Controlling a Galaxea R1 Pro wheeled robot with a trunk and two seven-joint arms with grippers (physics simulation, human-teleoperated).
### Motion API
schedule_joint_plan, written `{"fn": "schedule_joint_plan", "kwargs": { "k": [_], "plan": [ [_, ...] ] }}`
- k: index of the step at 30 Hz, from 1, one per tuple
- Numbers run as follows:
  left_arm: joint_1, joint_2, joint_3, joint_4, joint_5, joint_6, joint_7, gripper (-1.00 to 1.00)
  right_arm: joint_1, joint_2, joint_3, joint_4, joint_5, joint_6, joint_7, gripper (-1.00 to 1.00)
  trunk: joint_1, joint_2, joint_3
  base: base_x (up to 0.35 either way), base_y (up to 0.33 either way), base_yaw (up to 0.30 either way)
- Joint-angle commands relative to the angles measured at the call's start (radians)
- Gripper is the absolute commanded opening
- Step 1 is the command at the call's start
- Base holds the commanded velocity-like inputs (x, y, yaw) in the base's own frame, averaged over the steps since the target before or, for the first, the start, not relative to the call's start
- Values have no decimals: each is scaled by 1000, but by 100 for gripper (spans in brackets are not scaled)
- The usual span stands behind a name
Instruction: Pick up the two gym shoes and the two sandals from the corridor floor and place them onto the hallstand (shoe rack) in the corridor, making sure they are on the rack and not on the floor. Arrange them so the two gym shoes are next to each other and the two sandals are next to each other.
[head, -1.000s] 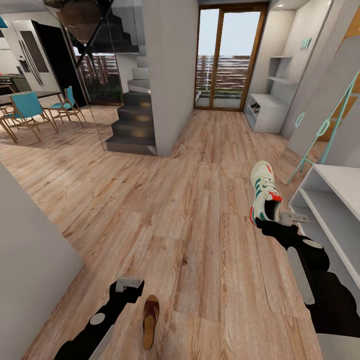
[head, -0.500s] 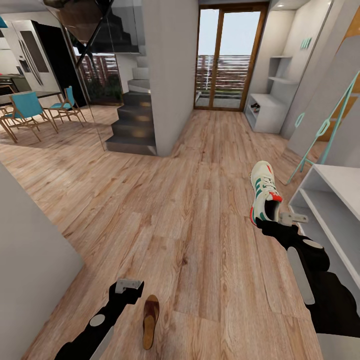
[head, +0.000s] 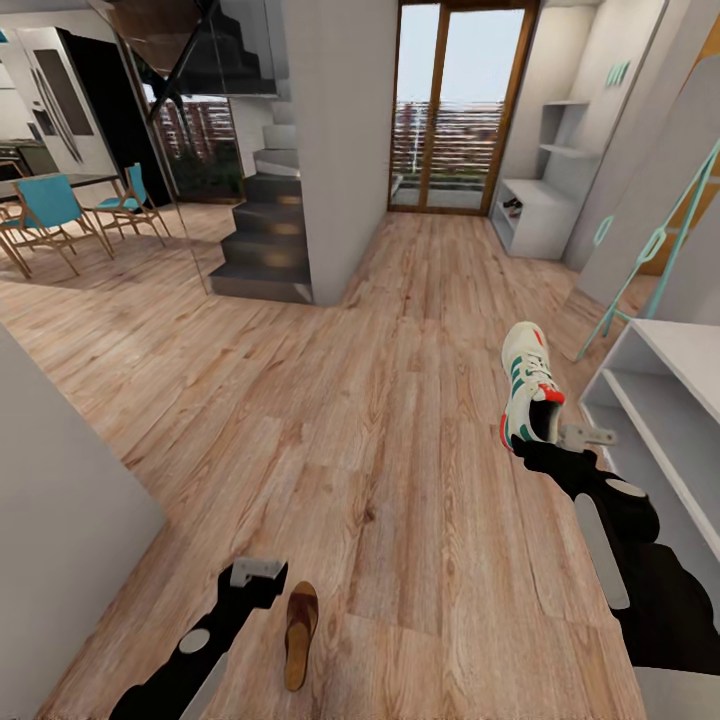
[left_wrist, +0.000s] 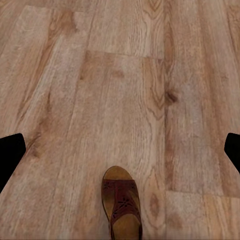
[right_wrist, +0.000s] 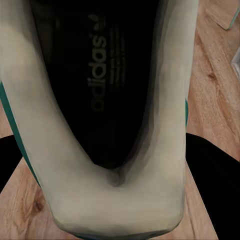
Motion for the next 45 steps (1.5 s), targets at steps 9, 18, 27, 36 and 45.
{"fn": "schedule_joint_plan", "kwargs": {
  "k": [9, 18, 27, 36, 45],
  "plan": [
    [0, 1, -4, 0, 10, -4, 1, 100, -1, 0, 1, -2, -10, 4, -10, -100, 35, -64, -43, 0, 0, 0],
    [1, 1, -8, 0, 10, -4, 1, 100, -1, 0, 0, -3, -10, 4, -11, -100, 69, -127, -85, 0, 0, 0],
    [1, 0, -7, 1, 11, -5, 1, 100, -1, 0, 0, -2, -10, 4, -10, -100, 104, -190, -127, 0, 0, 0],
    [1, 1, -6, -1, 12, -5, 1, 100, -1, 0, 0, -2, -10, 4, -10, -100, 127, -232, -160, 0, 0, 0],
    [1, 0, -6, 0, 11, -5, 1, 100, -1, 0, 1, -3, -10, 4, -10, -100, 127, -232, -168, 28, -60, 0]
  ]
}}
